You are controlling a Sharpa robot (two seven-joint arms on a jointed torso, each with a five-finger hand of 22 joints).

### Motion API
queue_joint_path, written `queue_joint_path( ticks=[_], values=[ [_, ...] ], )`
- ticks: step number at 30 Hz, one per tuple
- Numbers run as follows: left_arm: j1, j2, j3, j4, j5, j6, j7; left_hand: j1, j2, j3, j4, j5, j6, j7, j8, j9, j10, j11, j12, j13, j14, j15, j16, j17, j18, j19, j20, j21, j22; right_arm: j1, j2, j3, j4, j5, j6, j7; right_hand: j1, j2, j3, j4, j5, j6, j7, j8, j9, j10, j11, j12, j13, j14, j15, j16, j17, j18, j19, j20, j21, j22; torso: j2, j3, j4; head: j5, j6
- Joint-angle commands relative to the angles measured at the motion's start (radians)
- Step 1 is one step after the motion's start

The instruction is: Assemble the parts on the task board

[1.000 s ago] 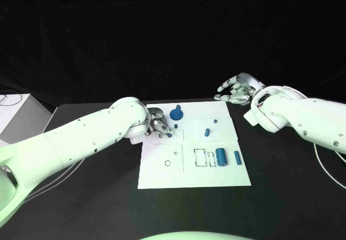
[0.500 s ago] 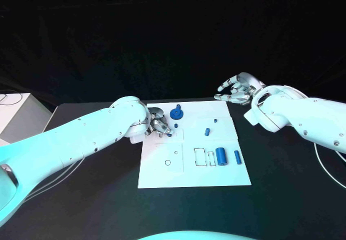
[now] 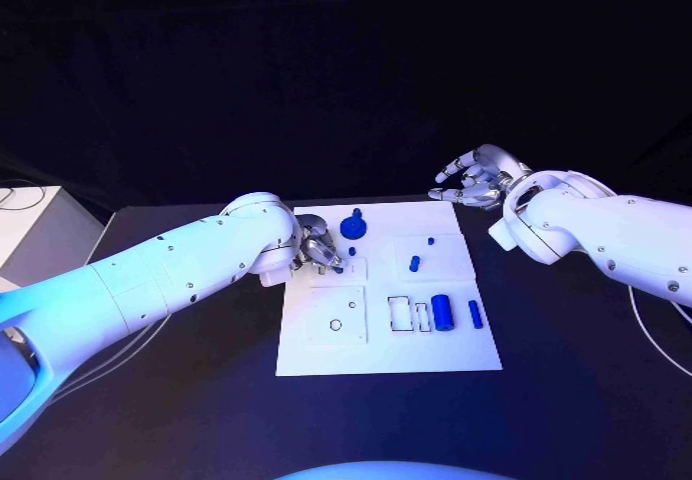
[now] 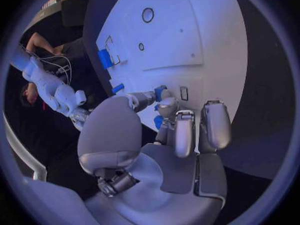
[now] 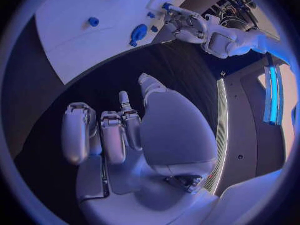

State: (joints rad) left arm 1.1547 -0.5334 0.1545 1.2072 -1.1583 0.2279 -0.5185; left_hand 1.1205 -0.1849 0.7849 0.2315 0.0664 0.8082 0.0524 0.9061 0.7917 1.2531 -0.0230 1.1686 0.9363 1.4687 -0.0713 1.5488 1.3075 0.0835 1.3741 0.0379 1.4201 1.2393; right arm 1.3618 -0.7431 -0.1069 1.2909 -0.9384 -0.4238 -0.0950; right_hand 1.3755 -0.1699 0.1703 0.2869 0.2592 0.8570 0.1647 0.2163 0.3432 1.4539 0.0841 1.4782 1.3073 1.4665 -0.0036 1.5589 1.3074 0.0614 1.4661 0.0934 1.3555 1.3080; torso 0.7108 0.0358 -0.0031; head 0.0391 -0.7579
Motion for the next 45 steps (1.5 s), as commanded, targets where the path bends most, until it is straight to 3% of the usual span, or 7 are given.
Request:
queue_joint_path(
  ticks=[1, 13, 21, 32, 45],
  values=[
    [0.000, 0.004, 0.000, -0.005, -0.007, 0.015, 0.000, 0.000, 0.007, 0.178, -0.181, 0.005, -0.001, -0.008, -0.003, -0.001, 0.005, -0.002, 0.001, -0.001, 0.093, -0.007, 0.004, 0.236, -0.014, 0.005, -0.002, 0.005, 0.000, 0.000, 0.000, 0.001, 0.000, -0.009, 0.010, 0.004, -0.004, 0.003, 0.004, 0.000, 0.003, -0.005, 0.003, 0.005, -0.001, 0.003, -0.001, 0.002, 0.164, 0.096, 0.005, -0.003, 0.230, -0.008, 0.045, 0.003, -0.004, 0.073, 0.001, 0.0003, -0.0002, -0.001, -0.003],
    [0.000, 0.021, -0.001, -0.021, -0.008, 0.015, 0.000, 0.000, 0.007, 0.180, -0.184, 0.006, 0.000, -0.008, -0.004, 0.000, 0.007, -0.002, 0.002, 0.001, 0.093, -0.007, 0.004, 0.236, -0.014, 0.005, -0.002, 0.005, 0.000, 0.000, 0.000, 0.001, 0.000, -0.009, 0.010, 0.004, -0.004, 0.003, 0.004, 0.000, 0.003, -0.005, 0.003, 0.005, -0.001, 0.003, -0.001, 0.002, 0.164, 0.096, 0.005, -0.003, 0.230, -0.008, 0.045, 0.003, -0.004, 0.073, 0.002, 0.0009, -0.0008, -0.004, -0.008],
    [-0.001, 0.025, -0.009, -0.024, -0.005, 0.031, -0.001, -0.001, 0.007, 0.182, -0.186, 0.008, 0.001, -0.008, -0.004, 0.001, 0.008, -0.003, 0.002, 0.001, 0.093, -0.008, 0.004, 0.237, -0.014, 0.006, -0.003, 0.005, 0.001, 0.000, 0.000, 0.001, 0.000, -0.009, 0.011, 0.004, -0.004, 0.003, 0.004, 0.000, 0.003, -0.005, 0.003, 0.005, -0.001, 0.003, -0.001, 0.002, 0.164, 0.096, 0.005, -0.003, 0.230, -0.008, 0.045, 0.003, -0.004, 0.073, 0.000, 0.0012, -0.0008, -0.006, -0.014],
    [-0.001, 0.019, -0.012, -0.020, -0.002, 0.027, 0.000, -0.001, 0.007, 0.183, -0.187, 0.010, 0.001, -0.008, -0.005, 0.001, 0.007, -0.003, 0.001, 0.000, 0.093, -0.008, 0.004, 0.237, -0.014, 0.006, -0.003, 0.006, 0.001, -0.001, 0.000, 0.001, 0.000, -0.009, 0.012, 0.004, -0.004, 0.003, 0.004, 0.000, 0.003, -0.005, 0.003, 0.005, -0.001, 0.003, -0.001, 0.002, 0.164, 0.096, 0.005, -0.003, 0.230, -0.008, 0.045, 0.003, -0.004, 0.073, -0.001, -0.0007, 0.0005, -0.006, -0.013],
    [-0.001, 0.007, -0.010, 0.001, 0.016, 0.016, 0.001, -0.002, 0.007, 0.184, -0.188, 0.011, 0.002, -0.008, -0.005, 0.001, 0.007, -0.003, 0.000, -0.001, 0.093, -0.008, 0.003, 0.236, -0.014, 0.006, -0.003, 0.005, 0.001, -0.002, 0.000, 0.001, -0.001, -0.009, 0.013, 0.005, -0.004, 0.003, 0.004, 0.000, 0.003, -0.005, 0.003, 0.005, -0.001, 0.003, -0.001, 0.002, 0.164, 0.096, 0.005, -0.003, 0.230, -0.008, 0.045, 0.003, -0.004, 0.073, -0.001, 0.0001, 0.0006, -0.005, -0.009]
  ],
)
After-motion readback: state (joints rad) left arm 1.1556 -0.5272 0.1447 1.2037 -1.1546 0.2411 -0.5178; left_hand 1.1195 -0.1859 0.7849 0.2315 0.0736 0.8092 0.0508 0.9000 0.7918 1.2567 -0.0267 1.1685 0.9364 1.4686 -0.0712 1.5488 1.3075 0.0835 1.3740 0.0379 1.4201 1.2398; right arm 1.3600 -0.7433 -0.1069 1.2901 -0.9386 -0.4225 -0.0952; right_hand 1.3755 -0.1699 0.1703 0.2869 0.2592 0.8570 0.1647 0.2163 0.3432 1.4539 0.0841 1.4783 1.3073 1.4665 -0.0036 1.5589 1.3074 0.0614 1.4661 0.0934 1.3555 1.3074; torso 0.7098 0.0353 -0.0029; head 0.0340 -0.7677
